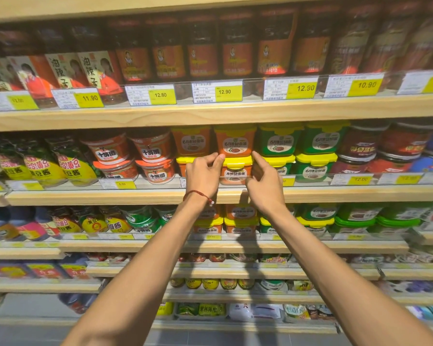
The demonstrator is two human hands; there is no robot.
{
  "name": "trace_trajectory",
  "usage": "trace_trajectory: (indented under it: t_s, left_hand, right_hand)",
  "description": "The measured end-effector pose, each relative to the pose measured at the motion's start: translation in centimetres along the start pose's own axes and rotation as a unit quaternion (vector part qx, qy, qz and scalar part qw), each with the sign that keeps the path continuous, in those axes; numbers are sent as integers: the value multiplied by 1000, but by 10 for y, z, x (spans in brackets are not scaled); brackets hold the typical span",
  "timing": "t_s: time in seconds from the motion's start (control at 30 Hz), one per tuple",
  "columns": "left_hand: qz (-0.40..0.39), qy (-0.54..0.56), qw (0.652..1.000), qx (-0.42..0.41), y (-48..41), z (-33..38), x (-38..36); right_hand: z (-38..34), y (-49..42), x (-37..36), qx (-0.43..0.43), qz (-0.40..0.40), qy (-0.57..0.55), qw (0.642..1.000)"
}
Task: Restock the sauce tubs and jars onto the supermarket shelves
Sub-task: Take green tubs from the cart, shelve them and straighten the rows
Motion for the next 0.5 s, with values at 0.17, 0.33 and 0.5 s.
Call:
trace_trajectory:
  t_s: [0.17,0.33,0.5]
  left_hand:
    - [31,0,999,-28,10,-9,20]
    - [90,16,995,-27,8,-33,69]
    - [13,69,997,43,-12,-56,87]
  right_hand:
    - [0,27,-4,6,45,-20,999]
    - [-22,34,-30,29,9,-22,999]
    - [-49,25,-70,20,-31,-6,999]
Point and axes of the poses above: each hand's wrist, its own y-axis away from the middle knuckle, its own x-axis out of the back of the hand, z = x × y, the point moved 7 cm from there along -y, towards the middle knuckle, and after that the axes turned 12 degrees about y, right-handed, at the moved point
